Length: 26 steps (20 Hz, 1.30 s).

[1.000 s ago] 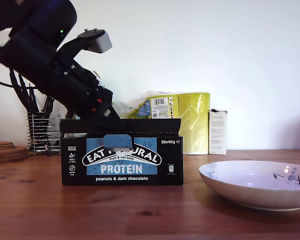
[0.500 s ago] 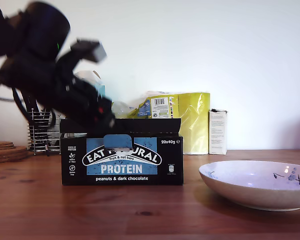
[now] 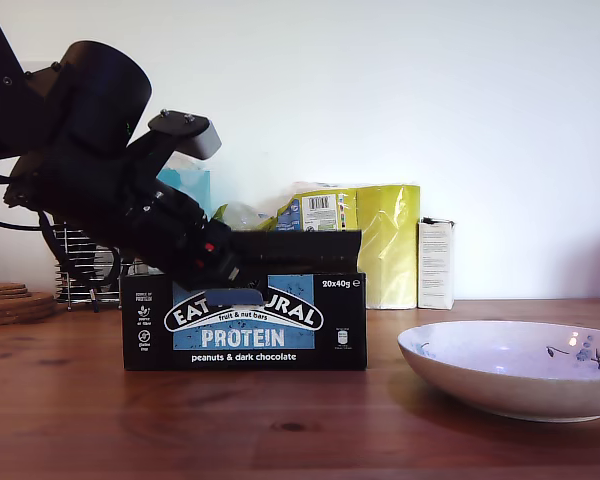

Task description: Open the carton box of snackbars

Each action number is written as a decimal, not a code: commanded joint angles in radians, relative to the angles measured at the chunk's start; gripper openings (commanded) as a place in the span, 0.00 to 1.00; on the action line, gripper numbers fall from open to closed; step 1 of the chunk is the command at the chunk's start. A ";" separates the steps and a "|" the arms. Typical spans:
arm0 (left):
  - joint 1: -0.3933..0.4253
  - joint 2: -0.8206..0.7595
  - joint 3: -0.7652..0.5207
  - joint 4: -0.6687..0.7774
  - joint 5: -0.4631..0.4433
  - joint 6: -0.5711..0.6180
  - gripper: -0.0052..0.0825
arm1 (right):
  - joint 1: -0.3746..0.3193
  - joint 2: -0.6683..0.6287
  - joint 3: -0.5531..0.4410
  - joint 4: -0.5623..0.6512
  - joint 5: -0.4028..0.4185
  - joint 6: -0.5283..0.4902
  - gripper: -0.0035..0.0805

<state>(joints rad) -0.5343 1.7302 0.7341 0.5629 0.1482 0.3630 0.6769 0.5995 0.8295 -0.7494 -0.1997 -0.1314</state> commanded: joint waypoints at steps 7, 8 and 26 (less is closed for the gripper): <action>0.003 0.009 -0.007 0.232 -0.153 -0.003 0.04 | 0.003 0.000 0.003 0.005 0.000 0.038 0.03; 0.005 0.009 0.003 0.249 -0.160 0.005 0.04 | 0.003 0.000 0.003 0.005 0.000 0.038 0.03; 0.188 0.197 0.399 0.102 0.051 0.003 0.04 | 0.005 0.085 0.003 0.147 -0.037 0.053 0.03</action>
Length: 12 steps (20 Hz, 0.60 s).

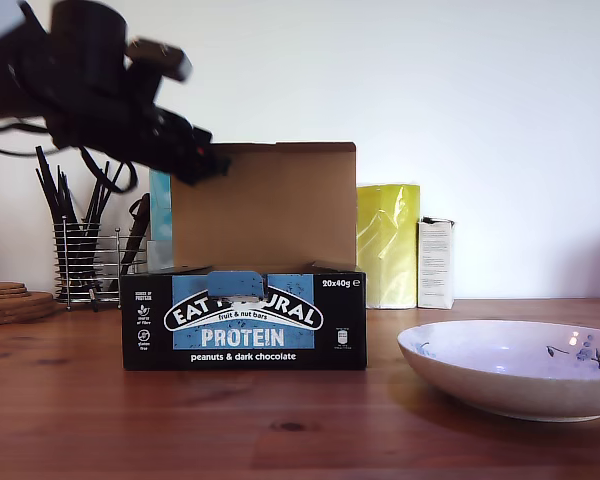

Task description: Open the carton box of snackbars

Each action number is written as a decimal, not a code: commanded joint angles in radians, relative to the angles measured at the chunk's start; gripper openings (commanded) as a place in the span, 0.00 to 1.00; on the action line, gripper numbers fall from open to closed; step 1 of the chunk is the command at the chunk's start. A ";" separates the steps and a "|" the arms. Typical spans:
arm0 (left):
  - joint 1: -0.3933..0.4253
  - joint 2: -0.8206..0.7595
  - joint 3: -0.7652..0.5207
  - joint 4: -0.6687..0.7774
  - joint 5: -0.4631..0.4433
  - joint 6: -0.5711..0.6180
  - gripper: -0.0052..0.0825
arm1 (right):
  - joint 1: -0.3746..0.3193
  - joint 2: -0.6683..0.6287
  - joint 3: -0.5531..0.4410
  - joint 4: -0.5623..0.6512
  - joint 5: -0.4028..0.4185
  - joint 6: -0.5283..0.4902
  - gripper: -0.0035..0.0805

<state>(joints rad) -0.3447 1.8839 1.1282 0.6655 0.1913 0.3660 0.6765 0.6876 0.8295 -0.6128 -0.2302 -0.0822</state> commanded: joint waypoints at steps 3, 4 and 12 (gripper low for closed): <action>-0.002 0.139 0.138 -0.069 0.011 0.004 0.04 | 0.005 0.002 0.003 0.010 -0.007 0.004 0.03; -0.001 0.170 0.189 -0.112 0.011 0.004 0.04 | 0.005 0.003 0.003 0.010 -0.007 0.004 0.03; 0.000 0.351 0.490 -0.396 0.045 0.000 0.03 | 0.005 0.010 0.003 0.010 -0.006 0.003 0.03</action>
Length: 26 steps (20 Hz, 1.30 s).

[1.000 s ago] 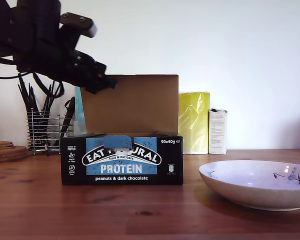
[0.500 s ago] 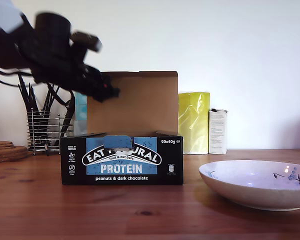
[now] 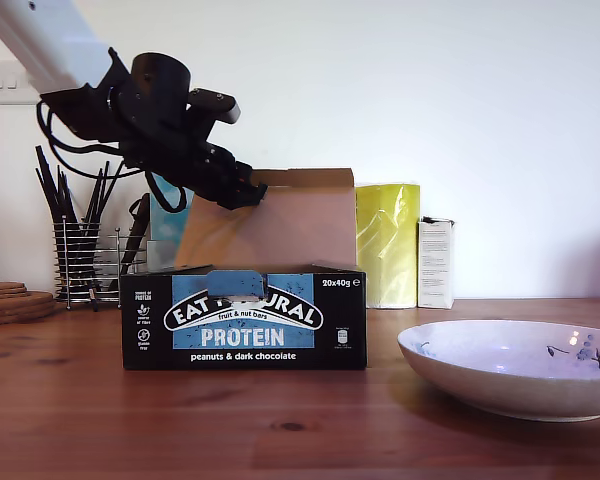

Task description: Open the carton box of snackbars

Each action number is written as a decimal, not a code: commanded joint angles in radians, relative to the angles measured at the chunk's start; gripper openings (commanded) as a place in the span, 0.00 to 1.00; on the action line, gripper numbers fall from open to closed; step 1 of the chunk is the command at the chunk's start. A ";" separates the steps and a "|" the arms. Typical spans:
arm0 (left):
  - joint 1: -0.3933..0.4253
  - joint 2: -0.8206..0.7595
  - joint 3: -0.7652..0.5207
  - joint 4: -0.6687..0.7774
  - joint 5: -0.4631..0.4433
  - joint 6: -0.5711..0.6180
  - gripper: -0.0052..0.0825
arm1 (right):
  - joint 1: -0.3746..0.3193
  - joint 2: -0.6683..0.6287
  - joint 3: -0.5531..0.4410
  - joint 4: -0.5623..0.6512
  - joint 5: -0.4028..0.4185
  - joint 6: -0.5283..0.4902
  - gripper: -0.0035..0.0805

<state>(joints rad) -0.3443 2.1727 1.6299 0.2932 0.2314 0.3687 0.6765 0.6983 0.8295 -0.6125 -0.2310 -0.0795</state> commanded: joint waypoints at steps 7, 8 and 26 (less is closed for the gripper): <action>0.003 0.111 0.013 -0.218 0.053 -0.017 0.03 | 0.005 0.006 0.003 0.009 -0.006 0.001 0.03; 0.005 0.111 0.013 -0.254 0.059 -0.031 0.03 | 0.005 0.006 0.003 0.010 -0.006 0.000 0.03; 0.016 -0.090 0.022 -0.509 0.217 -0.055 0.03 | -0.056 0.011 0.003 0.079 0.058 0.032 0.03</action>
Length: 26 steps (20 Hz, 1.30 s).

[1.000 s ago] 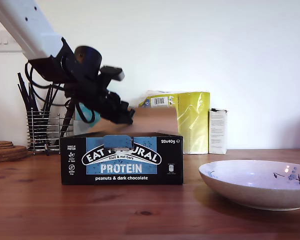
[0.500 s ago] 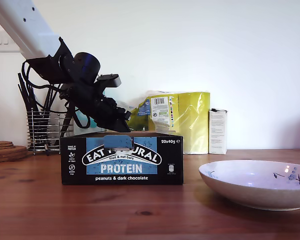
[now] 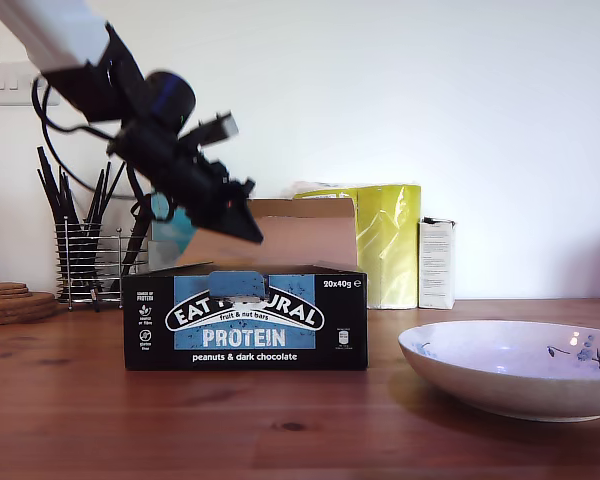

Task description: Open the carton box of snackbars

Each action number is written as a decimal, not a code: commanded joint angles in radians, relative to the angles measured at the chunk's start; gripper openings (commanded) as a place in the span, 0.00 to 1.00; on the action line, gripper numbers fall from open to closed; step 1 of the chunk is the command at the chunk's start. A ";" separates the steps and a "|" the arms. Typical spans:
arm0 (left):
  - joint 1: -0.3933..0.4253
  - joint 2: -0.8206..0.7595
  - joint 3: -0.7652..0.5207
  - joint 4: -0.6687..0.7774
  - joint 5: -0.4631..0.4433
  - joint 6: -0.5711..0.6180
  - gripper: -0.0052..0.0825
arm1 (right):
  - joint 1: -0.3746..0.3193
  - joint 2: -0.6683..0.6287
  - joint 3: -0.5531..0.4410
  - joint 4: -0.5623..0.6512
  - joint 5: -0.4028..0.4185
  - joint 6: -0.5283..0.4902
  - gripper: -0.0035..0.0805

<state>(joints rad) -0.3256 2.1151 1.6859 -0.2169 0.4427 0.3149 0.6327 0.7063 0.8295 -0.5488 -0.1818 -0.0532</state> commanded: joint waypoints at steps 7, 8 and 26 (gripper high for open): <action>0.009 -0.341 -0.385 0.154 0.032 -0.041 0.03 | -0.209 -0.008 0.003 0.032 0.005 -0.001 0.03; 0.019 -0.403 -0.462 0.189 0.032 -0.060 0.03 | -0.236 -0.020 0.003 0.032 0.004 -0.001 0.03; 0.043 -1.524 -1.073 -0.092 -0.126 -0.233 0.03 | -0.369 -0.323 -0.048 -0.192 -0.081 0.001 0.03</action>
<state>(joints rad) -0.2813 0.5877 0.6235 -0.3080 0.3187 0.0849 0.2687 0.3759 0.8017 -0.7410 -0.2596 -0.0673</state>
